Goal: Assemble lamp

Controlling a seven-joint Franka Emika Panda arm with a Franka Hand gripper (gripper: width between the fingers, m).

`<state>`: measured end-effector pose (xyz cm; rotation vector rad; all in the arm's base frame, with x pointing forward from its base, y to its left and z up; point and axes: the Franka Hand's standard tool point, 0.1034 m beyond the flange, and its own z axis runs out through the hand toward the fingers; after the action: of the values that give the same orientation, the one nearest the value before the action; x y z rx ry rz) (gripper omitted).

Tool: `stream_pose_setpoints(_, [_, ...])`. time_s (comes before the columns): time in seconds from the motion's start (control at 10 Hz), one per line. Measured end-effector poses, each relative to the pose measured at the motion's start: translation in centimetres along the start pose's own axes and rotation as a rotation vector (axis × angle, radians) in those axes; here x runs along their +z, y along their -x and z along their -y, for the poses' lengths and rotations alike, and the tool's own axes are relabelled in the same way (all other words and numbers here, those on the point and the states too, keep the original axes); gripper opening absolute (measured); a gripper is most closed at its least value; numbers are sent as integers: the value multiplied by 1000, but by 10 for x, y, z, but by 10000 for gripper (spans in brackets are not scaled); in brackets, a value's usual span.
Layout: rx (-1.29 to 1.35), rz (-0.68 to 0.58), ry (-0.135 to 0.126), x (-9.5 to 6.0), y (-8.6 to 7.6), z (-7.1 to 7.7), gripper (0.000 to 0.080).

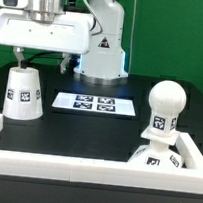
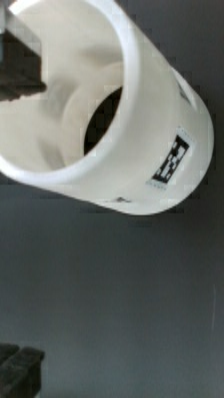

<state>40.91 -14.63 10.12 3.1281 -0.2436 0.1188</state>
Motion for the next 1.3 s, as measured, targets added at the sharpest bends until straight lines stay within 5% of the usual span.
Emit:
stream_pose_setpoints(0.9, [-24, 19, 19, 20, 6, 8, 698])
stream_pose_setpoints(1.0, [-32, 20, 18, 21, 6, 11, 611])
stream_pose_setpoints(1.1, [-33, 20, 18, 21, 6, 11, 611])
stream_pose_setpoints(1.3, [-33, 20, 18, 21, 6, 11, 234])
